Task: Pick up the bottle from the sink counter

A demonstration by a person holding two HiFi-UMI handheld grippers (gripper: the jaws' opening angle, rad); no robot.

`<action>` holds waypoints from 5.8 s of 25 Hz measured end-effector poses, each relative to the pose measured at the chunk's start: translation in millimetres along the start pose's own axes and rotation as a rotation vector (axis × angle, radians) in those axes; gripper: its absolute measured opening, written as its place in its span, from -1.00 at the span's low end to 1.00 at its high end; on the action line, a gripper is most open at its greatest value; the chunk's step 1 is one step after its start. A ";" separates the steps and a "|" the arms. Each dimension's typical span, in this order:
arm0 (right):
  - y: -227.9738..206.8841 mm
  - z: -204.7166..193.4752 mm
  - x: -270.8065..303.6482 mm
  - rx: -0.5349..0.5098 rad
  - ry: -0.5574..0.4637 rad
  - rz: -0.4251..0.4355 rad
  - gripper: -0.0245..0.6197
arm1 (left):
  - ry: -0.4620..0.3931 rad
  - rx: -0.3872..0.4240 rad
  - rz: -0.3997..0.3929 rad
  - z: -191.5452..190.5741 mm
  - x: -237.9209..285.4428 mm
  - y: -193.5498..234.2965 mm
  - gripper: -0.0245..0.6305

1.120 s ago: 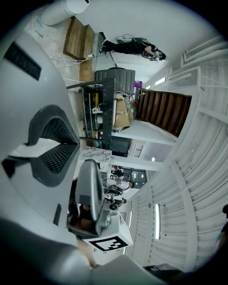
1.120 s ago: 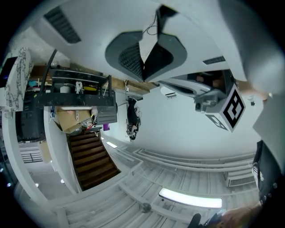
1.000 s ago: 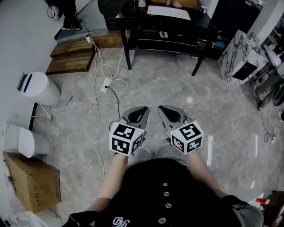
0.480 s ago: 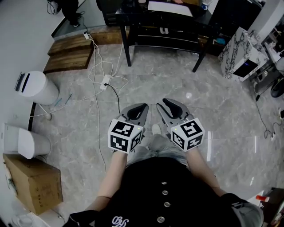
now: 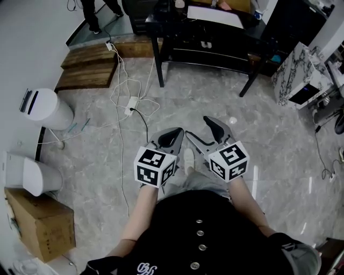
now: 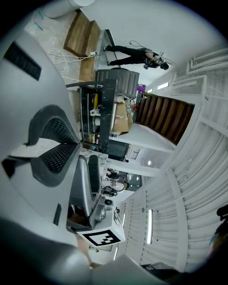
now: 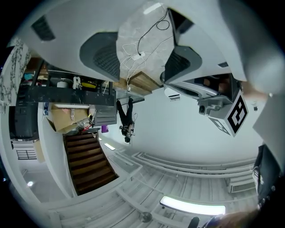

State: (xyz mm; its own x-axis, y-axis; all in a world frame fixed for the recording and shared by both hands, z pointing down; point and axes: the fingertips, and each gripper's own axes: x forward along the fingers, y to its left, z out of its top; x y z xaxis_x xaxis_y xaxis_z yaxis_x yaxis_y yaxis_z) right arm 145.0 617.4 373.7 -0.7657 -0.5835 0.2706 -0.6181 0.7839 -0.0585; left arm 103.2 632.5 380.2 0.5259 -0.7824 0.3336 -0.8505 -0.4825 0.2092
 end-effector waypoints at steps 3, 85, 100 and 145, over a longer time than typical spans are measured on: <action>-23.3 12.5 19.5 0.003 -0.014 0.014 0.02 | 0.002 -0.002 0.009 12.7 24.3 19.8 -0.87; -436.6 166.2 513.8 0.074 0.070 -0.060 0.13 | 0.056 -0.033 -0.088 265.0 445.7 471.1 -0.87; -556.6 202.9 582.9 0.059 0.066 -0.060 0.15 | 0.013 0.002 -0.010 331.5 528.9 547.5 -0.87; -658.5 206.0 695.2 0.061 0.188 0.184 0.00 | 0.170 0.007 0.006 357.6 663.8 627.7 -0.87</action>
State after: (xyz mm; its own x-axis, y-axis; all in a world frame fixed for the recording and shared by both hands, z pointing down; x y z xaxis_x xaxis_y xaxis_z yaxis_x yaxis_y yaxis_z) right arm -16.9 -348.2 402.4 -0.8231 -0.3786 0.4234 -0.4857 0.8555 -0.1793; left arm -82.5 -330.5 404.3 0.5128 -0.7078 0.4858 -0.8536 -0.4808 0.2005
